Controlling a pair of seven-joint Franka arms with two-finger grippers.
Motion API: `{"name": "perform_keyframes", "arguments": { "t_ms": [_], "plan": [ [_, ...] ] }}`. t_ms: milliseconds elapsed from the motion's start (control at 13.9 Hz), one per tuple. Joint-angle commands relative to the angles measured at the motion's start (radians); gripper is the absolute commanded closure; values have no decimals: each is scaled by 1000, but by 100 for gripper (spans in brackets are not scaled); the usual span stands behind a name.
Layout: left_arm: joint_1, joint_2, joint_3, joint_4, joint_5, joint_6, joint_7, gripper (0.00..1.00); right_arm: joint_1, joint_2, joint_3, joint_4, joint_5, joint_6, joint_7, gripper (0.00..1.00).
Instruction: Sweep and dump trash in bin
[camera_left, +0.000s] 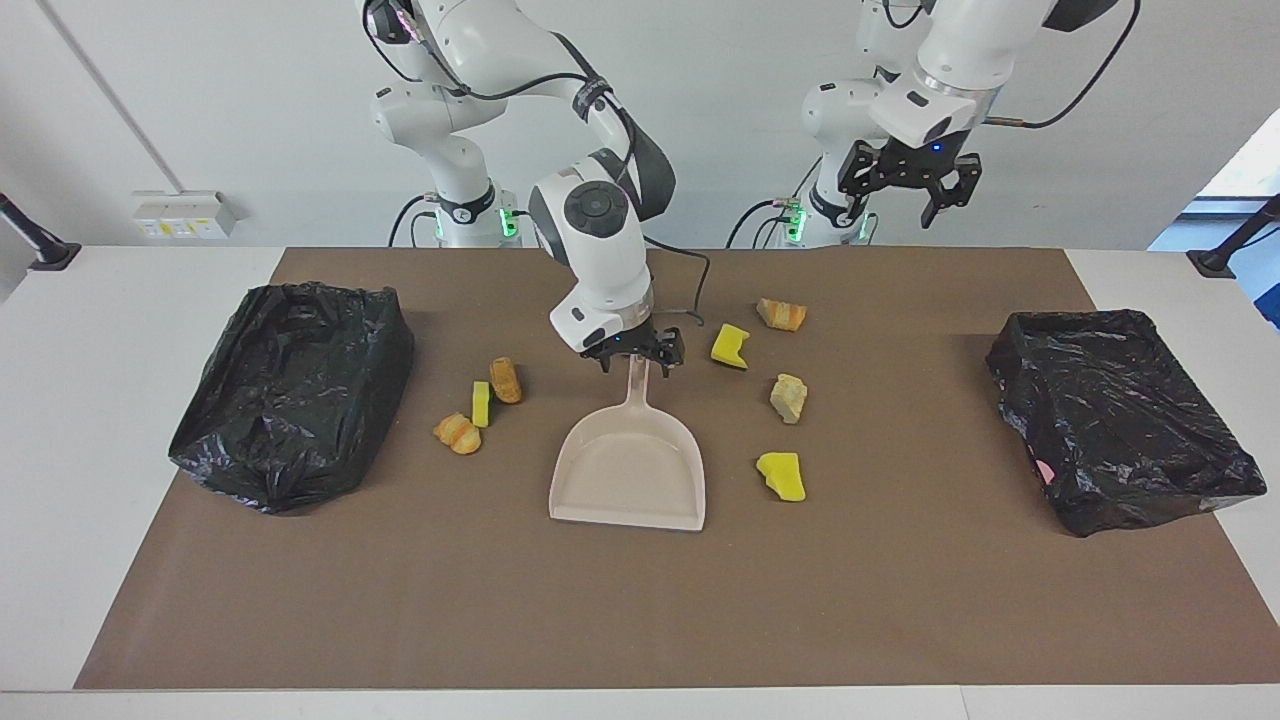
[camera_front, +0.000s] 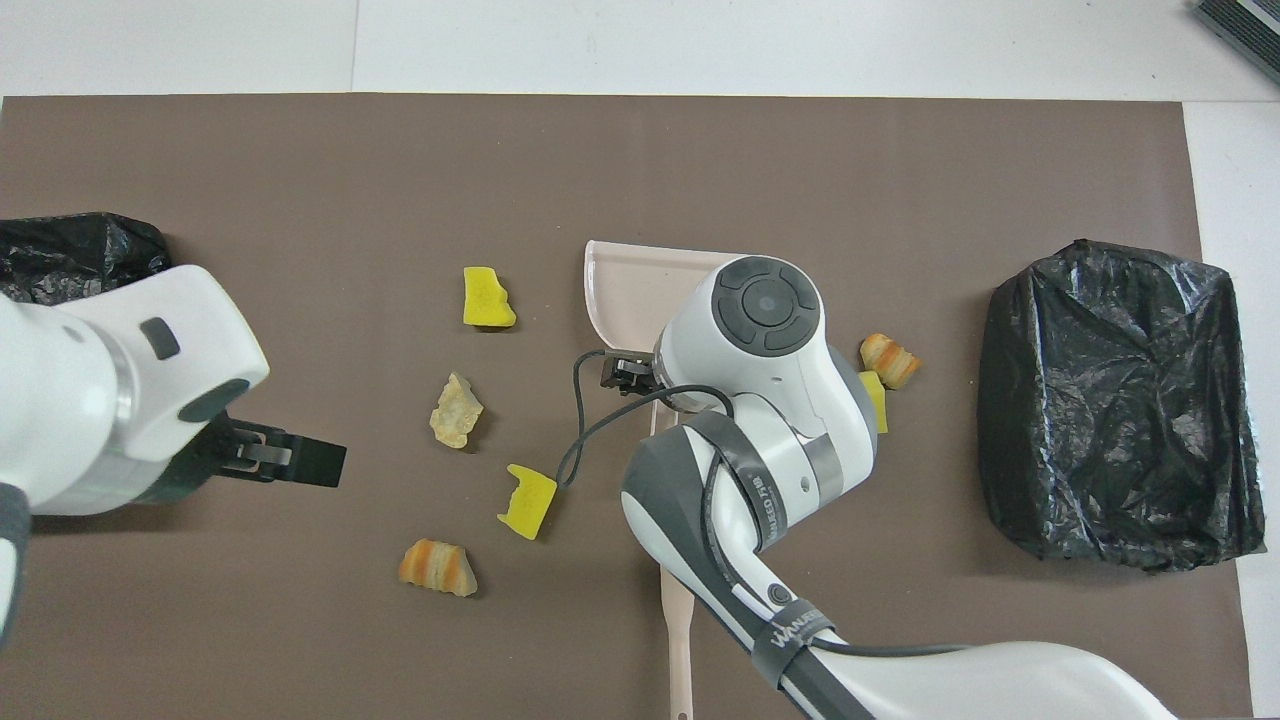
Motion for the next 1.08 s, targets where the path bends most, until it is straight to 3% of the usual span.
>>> {"name": "perform_keyframes", "arguments": {
  "t_ms": [0, 288, 360, 648, 720, 1008],
  "plan": [
    [-80, -56, 17, -128, -26, 89, -95, 0, -1, 14, -4, 0, 12, 19, 17, 0],
    [-192, -70, 17, -246, -29, 199, -198, 0, 8, 24, -4, -15, 0, 19, 12, 0],
    [-211, -70, 17, -266, -34, 225, -219, 0, 8, 24, -4, -20, 0, 17, 11, 8],
    [-243, -71, 15, -340, -60, 296, -227, 0, 8, 21, -4, -23, 0, 5, 12, 95],
    [-248, -71, 15, -345, -69, 300, -227, 0, 6, 21, -4, -23, 0, 2, 12, 100],
    [-252, -61, 15, -389, -80, 363, -224, 0, -9, 25, -6, 3, -32, -30, -37, 100]
  ]
}}
